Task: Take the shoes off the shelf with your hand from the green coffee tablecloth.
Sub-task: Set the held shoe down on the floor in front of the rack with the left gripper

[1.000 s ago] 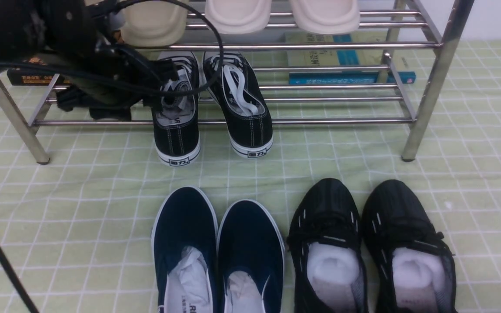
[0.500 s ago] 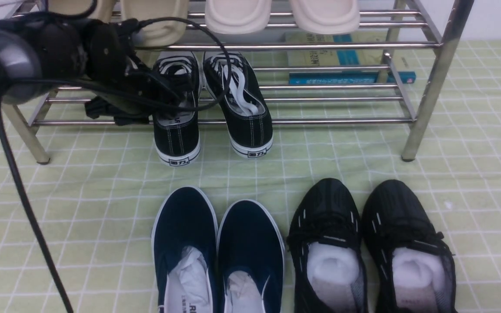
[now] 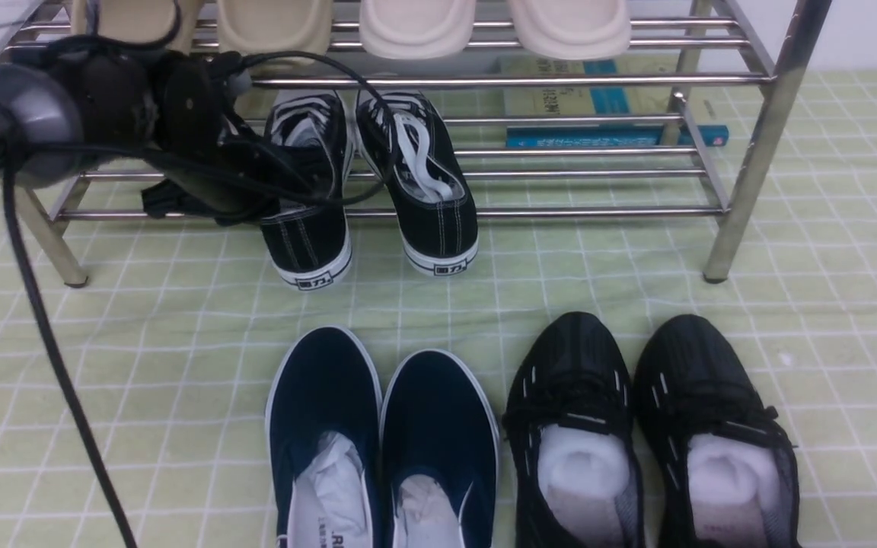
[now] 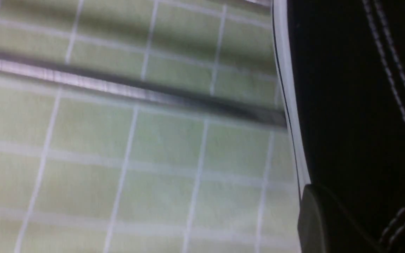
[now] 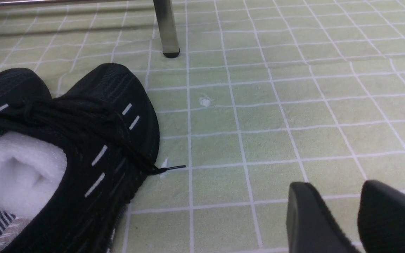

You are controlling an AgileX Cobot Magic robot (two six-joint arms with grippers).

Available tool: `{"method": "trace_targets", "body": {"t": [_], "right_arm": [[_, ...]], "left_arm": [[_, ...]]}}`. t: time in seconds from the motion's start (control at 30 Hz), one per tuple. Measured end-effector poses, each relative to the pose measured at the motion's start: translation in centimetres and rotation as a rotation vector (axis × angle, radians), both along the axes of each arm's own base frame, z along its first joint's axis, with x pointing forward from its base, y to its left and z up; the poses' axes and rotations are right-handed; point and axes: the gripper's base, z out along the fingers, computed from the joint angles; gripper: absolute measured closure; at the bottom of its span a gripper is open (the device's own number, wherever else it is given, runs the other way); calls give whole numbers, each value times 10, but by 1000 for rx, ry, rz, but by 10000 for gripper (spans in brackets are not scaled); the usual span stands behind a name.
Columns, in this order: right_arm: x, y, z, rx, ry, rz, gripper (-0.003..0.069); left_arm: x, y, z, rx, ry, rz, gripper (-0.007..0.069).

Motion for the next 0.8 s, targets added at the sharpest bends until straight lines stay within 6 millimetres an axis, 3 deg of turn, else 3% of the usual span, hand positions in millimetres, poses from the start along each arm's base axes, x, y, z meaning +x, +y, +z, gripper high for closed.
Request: {"method": "trace_targets", "body": {"t": [0.03,0.17,0.27,0.47,0.67,0.8], "right_arm": [[0,0,0,0,0,0,421],[0,0,0,0,0,0,421],[0,0,0,0,0,0,421],[0,0,0,0,0,0,421],[0,0,0,0,0,0,421],[0,0,0,0,0,0,421]], "left_arm": [[-1,0,1,-2,5,1,610],[-28,5,36,0,42,0,610],[-58,14,70,38,64,-20,610],[-106,36,106,174,152,-20,610],[-150,59,120,302,152,13,609],[-182,73,106,326,167,85,608]]}}
